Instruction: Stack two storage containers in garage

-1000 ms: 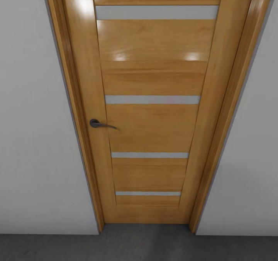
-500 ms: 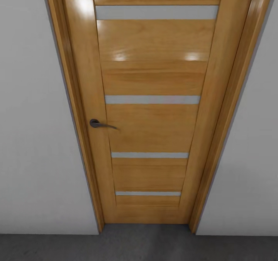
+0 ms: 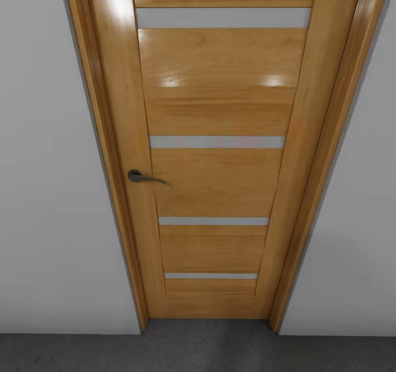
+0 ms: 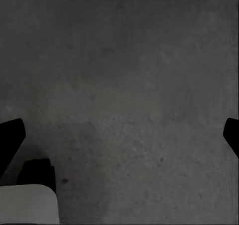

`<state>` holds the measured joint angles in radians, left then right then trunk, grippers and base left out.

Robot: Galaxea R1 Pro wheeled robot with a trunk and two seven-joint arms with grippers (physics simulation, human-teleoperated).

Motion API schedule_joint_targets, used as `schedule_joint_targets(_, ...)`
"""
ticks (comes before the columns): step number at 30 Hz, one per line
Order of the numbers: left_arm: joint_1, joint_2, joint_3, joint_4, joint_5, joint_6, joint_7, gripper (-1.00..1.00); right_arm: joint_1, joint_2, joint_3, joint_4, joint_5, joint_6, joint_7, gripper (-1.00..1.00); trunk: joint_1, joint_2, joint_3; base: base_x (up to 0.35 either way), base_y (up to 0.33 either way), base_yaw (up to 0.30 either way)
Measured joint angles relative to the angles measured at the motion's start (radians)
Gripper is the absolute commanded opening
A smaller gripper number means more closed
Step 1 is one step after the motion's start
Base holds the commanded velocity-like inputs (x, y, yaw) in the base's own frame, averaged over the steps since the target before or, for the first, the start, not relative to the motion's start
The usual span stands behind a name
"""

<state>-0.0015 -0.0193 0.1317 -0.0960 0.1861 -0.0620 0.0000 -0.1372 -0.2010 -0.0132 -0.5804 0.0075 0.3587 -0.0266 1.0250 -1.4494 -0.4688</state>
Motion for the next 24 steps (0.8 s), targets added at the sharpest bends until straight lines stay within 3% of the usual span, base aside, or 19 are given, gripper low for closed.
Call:
schedule_joint_targets(2,0.0,0.001,0.0,0.0,0.0,0.0,0.0,1.0,-0.049,-0.001,0.0,-0.018,0.002,0.015,-0.002,1.0,0.0,0.0,0.0,0.0,0.0,0.0)
schedule_joint_targets(4,0.0,0.001,0.0,0.0,0.0,0.0,0.0,1.0,-0.158,0.004,0.005,-0.031,0.008,0.032,-0.006,1.0,0.0,0.0,0.0,0.0,0.0,0.0)
schedule_joint_targets(5,0.0,0.001,0.0,0.0,0.0,0.0,0.0,1.0,-0.174,0.006,0.005,-0.032,0.009,0.034,-0.007,1.0,0.0,0.0,0.0,0.0,0.0,0.0)
schedule_joint_targets(8,0.0,0.0,0.0,-0.001,0.0,0.0,0.0,1.0,-0.248,0.043,0.01,-0.034,0.025,0.036,-0.018,1.0,0.0,0.0,0.0,0.0,0.0,0.0)
schedule_joint_targets(10,0.0,0.0,0.0,-0.001,0.0,0.0,0.0,1.0,-0.293,0.108,0.012,-0.038,0.08,0.035,-0.028,1.0,0.0,0.0,0.0,0.0,0.0,0.0)
schedule_joint_targets(14,0.0,0.001,0.0,-0.001,0.0,0.0,0.0,1.0,-0.313,0.232,0.012,-0.105,0.219,0.037,-0.03,1.0,0.0,0.0,0.0,0.0,0.0,0.0)
schedule_joint_targets(15,0.0,0.001,0.0,-0.002,0.0,0.0,0.0,1.0,-0.313,0.248,0.012,-0.119,0.237,0.038,-0.029,1.0,0.0,0.0,0.0,0.0,0.0,0.0)
schedule_joint_targets(19,0.0,0.001,0.0,-0.002,0.0,-0.001,0.0,1.0,-0.316,0.359,0.013,-0.234,0.32,0.09,-0.02,1.0,0.0,0.0,0.0,0.0,0.0,0.0)
schedule_joint_targets(22,0.0,0.001,0.0,-0.002,0.0,0.0,0.0,1.0,-0.32,0.375,0.022,-0.291,0.336,0.137,-0.015,1.0,0.0,0.0,0.0,0.0,0.0,0.0)
schedule_joint_targets(24,0.0,0.001,0.0,-0.002,0.0,0.0,0.0,1.0,-0.339,0.376,0.067,-0.336,0.339,0.18,-0.013,1.0,0.0,0.0,0.0,0.0,0.0,0.0)
